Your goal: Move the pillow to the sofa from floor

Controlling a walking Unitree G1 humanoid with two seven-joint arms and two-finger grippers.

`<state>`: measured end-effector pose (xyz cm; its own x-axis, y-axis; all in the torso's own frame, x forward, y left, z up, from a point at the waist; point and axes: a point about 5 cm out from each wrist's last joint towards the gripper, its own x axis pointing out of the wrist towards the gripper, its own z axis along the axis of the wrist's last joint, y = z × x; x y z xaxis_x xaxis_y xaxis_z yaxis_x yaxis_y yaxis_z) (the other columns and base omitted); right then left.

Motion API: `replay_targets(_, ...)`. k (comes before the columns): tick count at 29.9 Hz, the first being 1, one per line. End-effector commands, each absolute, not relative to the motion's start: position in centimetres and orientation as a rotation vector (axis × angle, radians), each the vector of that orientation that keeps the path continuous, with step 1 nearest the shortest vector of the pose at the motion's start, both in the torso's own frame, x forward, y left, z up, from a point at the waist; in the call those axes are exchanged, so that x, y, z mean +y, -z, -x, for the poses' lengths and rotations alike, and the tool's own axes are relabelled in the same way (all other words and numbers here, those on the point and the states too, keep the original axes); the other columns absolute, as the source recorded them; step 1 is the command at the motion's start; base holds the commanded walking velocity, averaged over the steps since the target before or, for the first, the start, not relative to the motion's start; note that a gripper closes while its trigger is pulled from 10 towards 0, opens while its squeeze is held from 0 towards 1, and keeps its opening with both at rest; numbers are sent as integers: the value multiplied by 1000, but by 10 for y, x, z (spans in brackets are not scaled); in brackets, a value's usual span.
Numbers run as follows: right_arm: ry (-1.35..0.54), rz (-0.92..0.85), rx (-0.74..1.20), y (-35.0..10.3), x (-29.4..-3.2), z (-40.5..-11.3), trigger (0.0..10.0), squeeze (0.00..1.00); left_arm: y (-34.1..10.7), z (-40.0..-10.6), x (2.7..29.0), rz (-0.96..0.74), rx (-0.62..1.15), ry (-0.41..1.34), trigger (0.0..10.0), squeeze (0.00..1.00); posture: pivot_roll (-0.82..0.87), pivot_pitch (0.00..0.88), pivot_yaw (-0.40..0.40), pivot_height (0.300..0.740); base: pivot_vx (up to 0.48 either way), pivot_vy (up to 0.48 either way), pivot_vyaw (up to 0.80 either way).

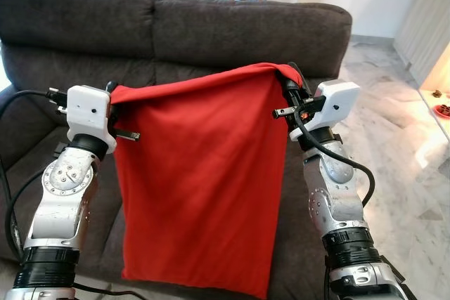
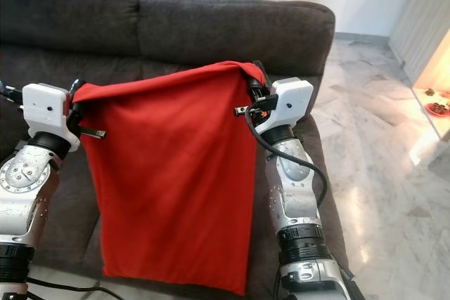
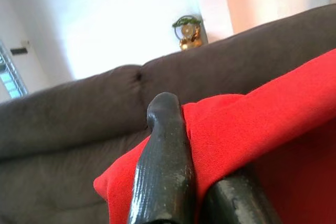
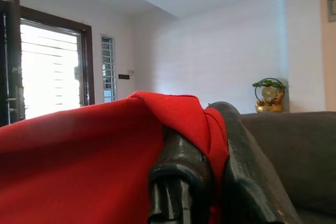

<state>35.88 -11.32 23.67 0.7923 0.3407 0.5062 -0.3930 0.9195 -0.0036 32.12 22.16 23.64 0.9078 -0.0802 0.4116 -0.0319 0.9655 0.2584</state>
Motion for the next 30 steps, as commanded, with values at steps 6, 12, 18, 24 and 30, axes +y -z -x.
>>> replay_targets(6, -530, -102, -612, -254, -105, -346, 10000, 0, -243, -317, 222, -257, -468, 12, 10000, 0, 128, 28, 20, 740, 354, 0, 0)
replay_targets(12, -618, -48, -491, -227, -93, -349, 10000, 0, -225, -318, 229, -297, -376, 16, 10000, 0, 127, 27, 21, 740, 0, 0, 0)
replay_targets(18, -646, -46, -483, -224, -88, -351, 10000, 0, -221, -319, 239, -317, -350, -16, 10000, 0, 138, 26, 16, 740, 0, 0, 0)
replay_targets(24, -591, -71, -593, -261, -89, -367, 10000, 0, -240, -329, 248, -346, -384, -47, 10000, 0, 138, 26, 16, 740, 0, 0, 0)
replay_targets(30, -544, -70, -612, -272, -93, -377, 10000, 0, -247, -338, 248, -362, -395, -39, 10000, 0, 140, 27, 15, 740, 0, 0, 0)
